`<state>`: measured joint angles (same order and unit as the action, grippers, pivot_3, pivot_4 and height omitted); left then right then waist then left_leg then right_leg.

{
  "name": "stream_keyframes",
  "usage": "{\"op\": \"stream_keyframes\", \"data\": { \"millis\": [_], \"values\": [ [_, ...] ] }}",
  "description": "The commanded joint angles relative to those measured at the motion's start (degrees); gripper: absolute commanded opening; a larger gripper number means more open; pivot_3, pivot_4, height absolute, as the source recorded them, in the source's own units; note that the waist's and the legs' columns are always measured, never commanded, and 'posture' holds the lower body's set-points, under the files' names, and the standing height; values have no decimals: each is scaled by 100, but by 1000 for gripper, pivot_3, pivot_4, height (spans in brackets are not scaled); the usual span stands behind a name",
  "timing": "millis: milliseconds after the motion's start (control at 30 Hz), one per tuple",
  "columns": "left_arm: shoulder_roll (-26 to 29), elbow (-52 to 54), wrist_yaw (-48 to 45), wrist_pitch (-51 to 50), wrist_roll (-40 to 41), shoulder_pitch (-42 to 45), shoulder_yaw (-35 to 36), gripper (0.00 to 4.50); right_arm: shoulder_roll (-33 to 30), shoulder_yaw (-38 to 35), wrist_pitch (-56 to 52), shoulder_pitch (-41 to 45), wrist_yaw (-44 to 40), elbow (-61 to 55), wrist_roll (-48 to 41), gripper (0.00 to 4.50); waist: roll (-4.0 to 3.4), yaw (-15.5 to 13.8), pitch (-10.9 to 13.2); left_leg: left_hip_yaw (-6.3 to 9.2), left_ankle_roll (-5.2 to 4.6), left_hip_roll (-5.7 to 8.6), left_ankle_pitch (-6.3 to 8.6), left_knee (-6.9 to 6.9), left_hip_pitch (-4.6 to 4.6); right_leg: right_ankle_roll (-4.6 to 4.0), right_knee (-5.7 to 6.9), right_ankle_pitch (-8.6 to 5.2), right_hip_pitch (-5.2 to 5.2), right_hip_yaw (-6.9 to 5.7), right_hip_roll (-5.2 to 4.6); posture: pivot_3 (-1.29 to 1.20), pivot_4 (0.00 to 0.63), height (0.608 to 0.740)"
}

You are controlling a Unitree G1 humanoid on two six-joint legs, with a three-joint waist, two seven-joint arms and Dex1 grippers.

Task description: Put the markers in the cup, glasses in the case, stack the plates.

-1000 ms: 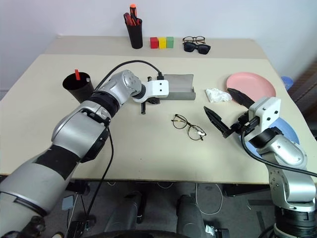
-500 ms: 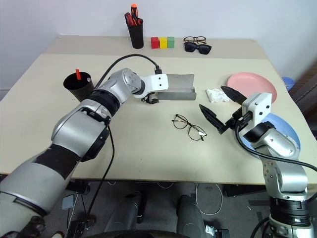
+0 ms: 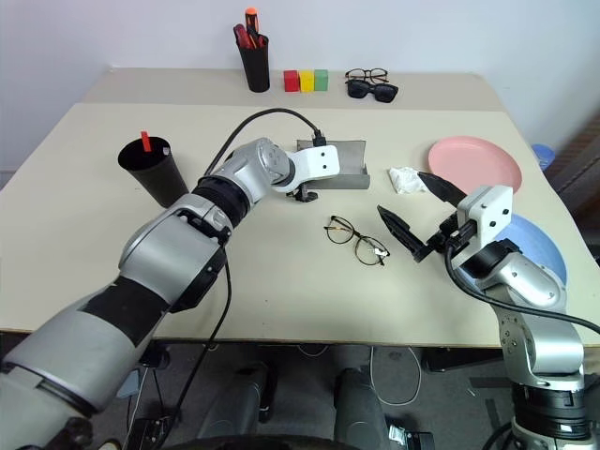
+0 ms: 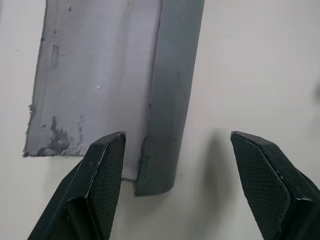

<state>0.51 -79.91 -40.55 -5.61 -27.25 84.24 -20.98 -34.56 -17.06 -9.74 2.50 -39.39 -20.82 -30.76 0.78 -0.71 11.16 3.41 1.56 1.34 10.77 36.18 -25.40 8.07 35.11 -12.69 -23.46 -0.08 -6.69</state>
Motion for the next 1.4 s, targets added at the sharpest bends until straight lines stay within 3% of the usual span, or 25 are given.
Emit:
{"op": "stream_keyframes", "data": {
  "millis": [33,500,867,967,1100,1400],
  "values": [
    [-29,53,4,-69,68,49,149,3407,15,-218,-13,-98,77,-338,-129,4500,0,1,0,0,0,0,0,1,0,0,0,0,0,0,0,0,150,740],
    [-16,70,-557,-300,215,-61,359,3407,-74,-191,-207,-49,68,-338,-186,4500,0,-1,0,0,0,0,0,1,1,0,0,0,1,0,0,0,150,740],
    [-45,74,-1,-260,162,-52,431,3407,-18,-141,-167,-17,80,-298,-133,4500,-1,-1,0,0,0,0,0,1,1,0,0,0,1,0,0,0,150,740],
    [-76,69,26,-270,184,-57,452,2235,-21,-159,-160,-28,94,-297,-119,4500,0,-2,0,0,0,0,0,1,1,0,0,0,1,0,0,0,150,740],
    [-123,68,-19,-265,169,-75,424,228,-31,-221,-156,-98,115,-348,-119,4500,0,-2,0,0,0,0,0,1,1,0,0,0,1,0,0,0,150,740],
    [-28,103,-463,-137,182,-138,398,101,-44,-178,-123,29,147,-240,-52,4500,-1,1,0,0,0,0,0,2,1,0,1,0,2,0,0,0,150,740]
  ]
}}
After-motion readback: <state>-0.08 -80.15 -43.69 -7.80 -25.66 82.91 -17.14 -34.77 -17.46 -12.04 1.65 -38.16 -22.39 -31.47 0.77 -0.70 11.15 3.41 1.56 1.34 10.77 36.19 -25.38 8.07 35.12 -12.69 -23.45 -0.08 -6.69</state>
